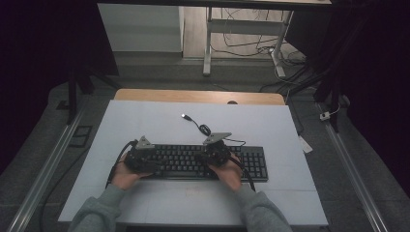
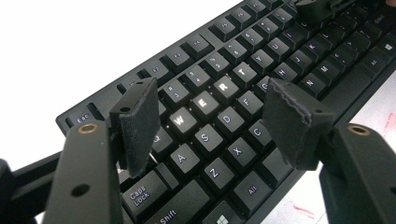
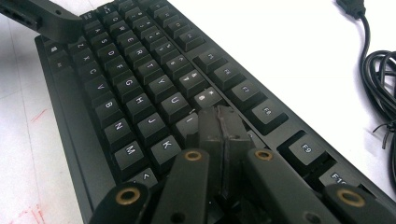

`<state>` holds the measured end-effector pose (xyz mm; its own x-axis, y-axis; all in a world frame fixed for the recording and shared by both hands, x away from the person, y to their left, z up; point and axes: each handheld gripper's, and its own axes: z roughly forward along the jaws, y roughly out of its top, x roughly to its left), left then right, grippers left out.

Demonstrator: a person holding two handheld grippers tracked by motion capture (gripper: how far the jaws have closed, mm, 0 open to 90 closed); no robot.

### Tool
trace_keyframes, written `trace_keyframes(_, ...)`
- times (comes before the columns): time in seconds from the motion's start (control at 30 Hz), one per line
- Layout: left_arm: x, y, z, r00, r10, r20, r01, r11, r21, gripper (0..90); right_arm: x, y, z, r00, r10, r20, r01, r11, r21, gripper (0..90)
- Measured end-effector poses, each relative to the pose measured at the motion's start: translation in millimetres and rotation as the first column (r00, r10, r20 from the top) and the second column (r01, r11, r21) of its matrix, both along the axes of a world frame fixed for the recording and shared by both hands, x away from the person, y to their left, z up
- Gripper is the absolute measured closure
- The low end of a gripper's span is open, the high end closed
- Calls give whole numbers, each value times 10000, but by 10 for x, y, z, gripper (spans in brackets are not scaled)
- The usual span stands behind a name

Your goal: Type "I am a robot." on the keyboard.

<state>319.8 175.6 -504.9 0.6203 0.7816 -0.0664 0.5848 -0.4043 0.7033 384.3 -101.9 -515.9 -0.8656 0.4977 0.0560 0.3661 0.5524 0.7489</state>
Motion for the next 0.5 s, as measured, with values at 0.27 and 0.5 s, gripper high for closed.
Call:
trace_keyframes(0.27,1,-2,-4,10000,-6,-16,6,10000,33,357,-12,31,-20,9998,41,177,-37,9997,-259,900)
trace_keyframes(0.5,4,8,-1,10000,3,-7,-3,10000,-23,358,-20,-17,38,9997,39,236,-42,9999,148,900)
